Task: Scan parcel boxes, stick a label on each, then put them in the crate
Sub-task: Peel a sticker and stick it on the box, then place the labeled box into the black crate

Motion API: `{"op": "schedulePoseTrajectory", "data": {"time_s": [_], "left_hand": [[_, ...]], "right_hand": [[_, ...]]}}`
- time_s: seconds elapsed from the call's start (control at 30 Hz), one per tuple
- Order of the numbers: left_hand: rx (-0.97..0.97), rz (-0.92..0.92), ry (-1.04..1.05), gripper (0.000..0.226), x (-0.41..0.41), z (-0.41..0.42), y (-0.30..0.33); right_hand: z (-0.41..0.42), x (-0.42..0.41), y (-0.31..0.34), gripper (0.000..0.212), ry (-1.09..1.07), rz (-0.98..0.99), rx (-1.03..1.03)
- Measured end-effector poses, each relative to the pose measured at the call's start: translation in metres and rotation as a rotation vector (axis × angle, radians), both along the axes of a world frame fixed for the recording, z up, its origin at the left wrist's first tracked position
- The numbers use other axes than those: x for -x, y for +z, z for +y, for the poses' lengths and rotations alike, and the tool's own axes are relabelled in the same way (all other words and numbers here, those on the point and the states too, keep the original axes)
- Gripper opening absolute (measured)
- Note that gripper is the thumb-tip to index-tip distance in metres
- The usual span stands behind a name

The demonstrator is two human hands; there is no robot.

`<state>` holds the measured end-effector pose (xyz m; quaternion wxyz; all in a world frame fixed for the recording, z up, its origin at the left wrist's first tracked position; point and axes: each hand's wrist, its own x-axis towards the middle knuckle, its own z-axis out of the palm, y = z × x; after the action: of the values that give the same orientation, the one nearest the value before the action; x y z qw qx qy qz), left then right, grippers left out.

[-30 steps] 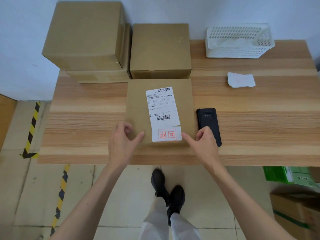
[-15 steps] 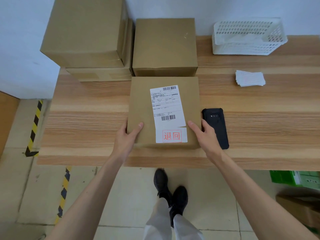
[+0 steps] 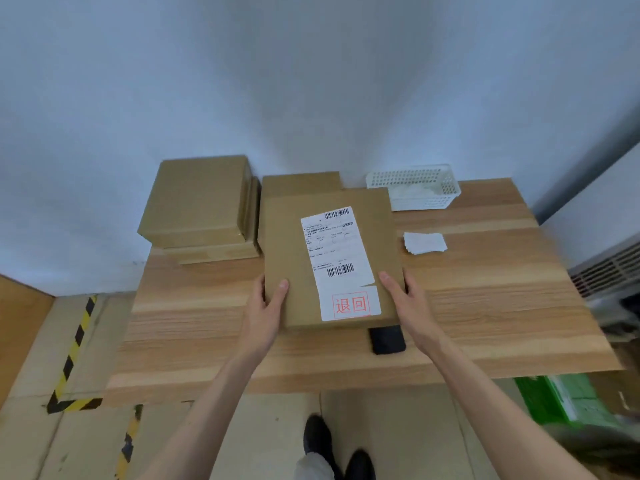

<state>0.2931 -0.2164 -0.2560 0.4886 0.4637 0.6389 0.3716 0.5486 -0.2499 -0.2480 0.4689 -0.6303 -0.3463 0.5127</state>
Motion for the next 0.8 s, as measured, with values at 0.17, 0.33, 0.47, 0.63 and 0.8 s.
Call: {"op": "schedulePoseTrajectory", "data": {"time_s": [0.17, 0.33, 0.47, 0.63, 0.8], "left_hand": [[-0.140, 0.015, -0.167, 0.065, -0.049, 0.031, 0.072], [-0.284, -0.060, -0.360, 0.055, -0.120, 0.055, 0.133], [-0.318, -0.129, -0.516, 0.059, -0.183, 0.064, 0.164], [-0.345, -0.215, -0.755, 0.055, -0.263, 0.051, 0.193], [-0.379, -0.277, -1.022, 0.053, -0.338, 0.021, 0.219]], "right_hand": [[0.002, -0.054, 0.081, 0.034, -0.080, -0.095, -0.135], [-0.016, -0.114, 0.149, 0.036, -0.200, -0.257, -0.278], [-0.049, -0.159, 0.184, 0.043, -0.352, -0.370, -0.316], [-0.110, -0.196, 0.213, 0.051, -0.578, -0.503, -0.293], [-0.182, -0.221, 0.222, 0.059, -0.834, -0.549, -0.234]]}}
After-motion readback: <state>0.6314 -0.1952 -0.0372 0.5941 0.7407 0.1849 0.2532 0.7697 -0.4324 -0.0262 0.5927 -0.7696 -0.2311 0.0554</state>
